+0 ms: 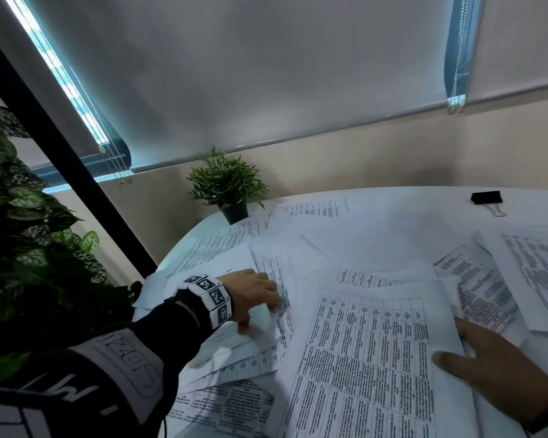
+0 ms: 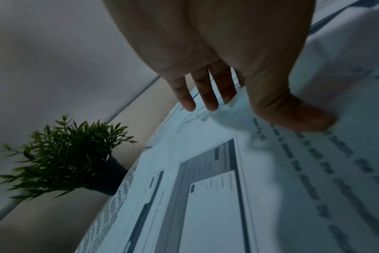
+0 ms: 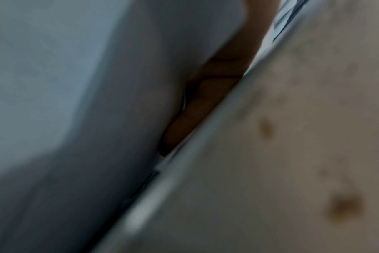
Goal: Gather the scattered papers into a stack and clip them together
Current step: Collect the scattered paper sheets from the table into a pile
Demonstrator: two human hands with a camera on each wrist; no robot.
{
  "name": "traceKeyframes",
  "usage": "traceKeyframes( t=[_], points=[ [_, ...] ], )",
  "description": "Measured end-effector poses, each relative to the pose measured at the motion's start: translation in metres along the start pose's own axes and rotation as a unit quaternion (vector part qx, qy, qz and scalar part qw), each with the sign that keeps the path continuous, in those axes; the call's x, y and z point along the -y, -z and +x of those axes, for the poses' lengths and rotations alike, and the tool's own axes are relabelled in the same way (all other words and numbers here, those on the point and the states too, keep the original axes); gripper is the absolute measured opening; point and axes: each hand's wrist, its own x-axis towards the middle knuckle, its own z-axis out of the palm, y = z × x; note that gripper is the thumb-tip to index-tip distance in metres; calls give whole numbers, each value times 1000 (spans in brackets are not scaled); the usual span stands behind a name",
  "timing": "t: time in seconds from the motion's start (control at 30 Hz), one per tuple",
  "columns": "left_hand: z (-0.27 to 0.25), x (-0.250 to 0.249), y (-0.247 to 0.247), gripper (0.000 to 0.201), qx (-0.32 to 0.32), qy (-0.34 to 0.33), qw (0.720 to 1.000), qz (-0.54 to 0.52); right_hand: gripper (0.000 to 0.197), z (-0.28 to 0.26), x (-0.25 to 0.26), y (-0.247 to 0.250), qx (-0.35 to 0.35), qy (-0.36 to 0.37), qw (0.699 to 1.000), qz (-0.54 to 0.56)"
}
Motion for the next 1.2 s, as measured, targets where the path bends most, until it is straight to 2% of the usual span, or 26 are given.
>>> traceKeyframes(
  t=[0.13,0.2,0.3,0.4,0.47,0.53,0.6,0.7,0.77,0.87,0.93,1.03,1.1,1.2],
  points=[
    [6,1,10,62,14,-29,998,50,38,0,1,0,5,-14,1000,11],
    [6,1,9,61,16,-17,999,48,40,1,3,0,5,-12,1000,19],
    [2,-1,6,67,22,33,999,18,60,0,4,-2,-20,-10,999,29],
    [-2,-1,3,65,11,25,1000,11,67,0,1,0,-38,-2,999,23],
    [-3,0,1,61,-2,17,1000,9,61,-1,-4,1,-34,12,999,9],
    [-3,1,-2,58,-9,15,1000,11,44,-2,-5,1,-17,38,999,-31],
    [-4,2,-6,58,-24,24,999,-1,31,-2,-4,3,3,16,999,-47],
    [-7,3,-10,63,-36,44,998,-17,29,0,2,4,5,-9,1000,-3],
    [-9,3,-12,61,-29,44,999,-13,23,-1,5,6,17,2,1000,14],
    [-11,4,-13,51,-32,39,999,4,43,0,4,9,47,-20,998,40],
    [-12,6,-12,46,-36,32,998,26,55,1,3,10,41,-24,998,32],
    [-12,3,-11,40,-15,26,997,73,46,5,-2,10,25,-25,999,36],
    [-18,3,-6,33,-13,49,995,90,42,7,-6,9,35,-24,998,39],
    [-41,6,21,18,-86,117,989,43,34,9,-9,8,39,-10,999,23]
  ],
)
